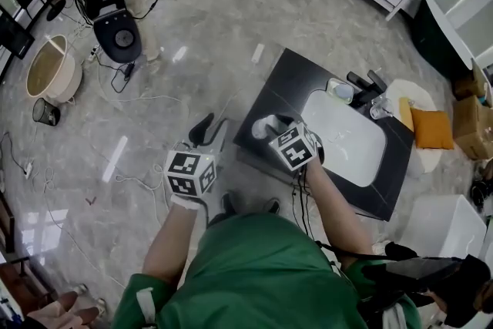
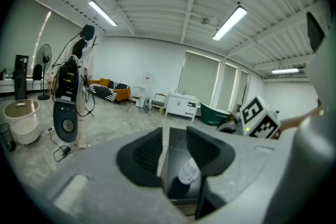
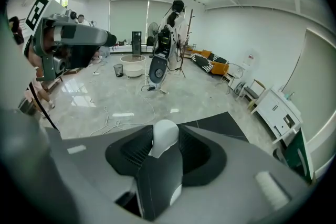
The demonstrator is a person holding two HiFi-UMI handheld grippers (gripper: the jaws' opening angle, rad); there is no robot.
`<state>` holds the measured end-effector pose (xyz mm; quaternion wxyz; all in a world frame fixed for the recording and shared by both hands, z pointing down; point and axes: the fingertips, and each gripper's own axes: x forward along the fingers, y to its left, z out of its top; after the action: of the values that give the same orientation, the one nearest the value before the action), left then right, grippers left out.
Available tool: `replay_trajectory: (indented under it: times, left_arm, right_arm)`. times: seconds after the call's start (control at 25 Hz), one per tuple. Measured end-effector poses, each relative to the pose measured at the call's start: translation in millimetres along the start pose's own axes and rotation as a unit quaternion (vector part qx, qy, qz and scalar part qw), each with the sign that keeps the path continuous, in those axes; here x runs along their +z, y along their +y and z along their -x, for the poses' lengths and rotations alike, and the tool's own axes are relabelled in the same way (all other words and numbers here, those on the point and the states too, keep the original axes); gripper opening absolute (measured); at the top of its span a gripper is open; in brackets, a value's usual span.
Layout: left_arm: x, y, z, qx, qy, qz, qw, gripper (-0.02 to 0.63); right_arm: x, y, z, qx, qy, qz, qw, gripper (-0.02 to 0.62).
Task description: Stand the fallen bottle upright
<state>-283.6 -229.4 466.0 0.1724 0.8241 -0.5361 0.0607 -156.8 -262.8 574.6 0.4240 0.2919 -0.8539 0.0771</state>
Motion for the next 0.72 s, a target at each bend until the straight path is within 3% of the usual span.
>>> replay_trajectory:
  times: [0.2,0.4,0.6,0.72]
  left_arm:
    - [7,2,-1,-0.003,0.0,-0.005,1.0,0.143]
    - [8,2,-4,-0.007,-0.001,-0.012,0.9999,0.143]
    - [13,-5,-9,-0.015,-0.001,-0.017,0.9997,0.143]
    - [17,-12,-15,-0.02,-0.003,-0.021,0.9996,0.143]
  right_arm:
    - [10,3,-4,0.0,-0.016,-0.006,1.0,0.158]
    - [14,10,-5,0.025,-0.047,-0.048,0.997,0.16]
    - [26,0,16,0.034,-0.11,-0.118,0.986,0.16]
    - [33,-18,37,0.019,-0.157,-0.154,0.975,0.158]
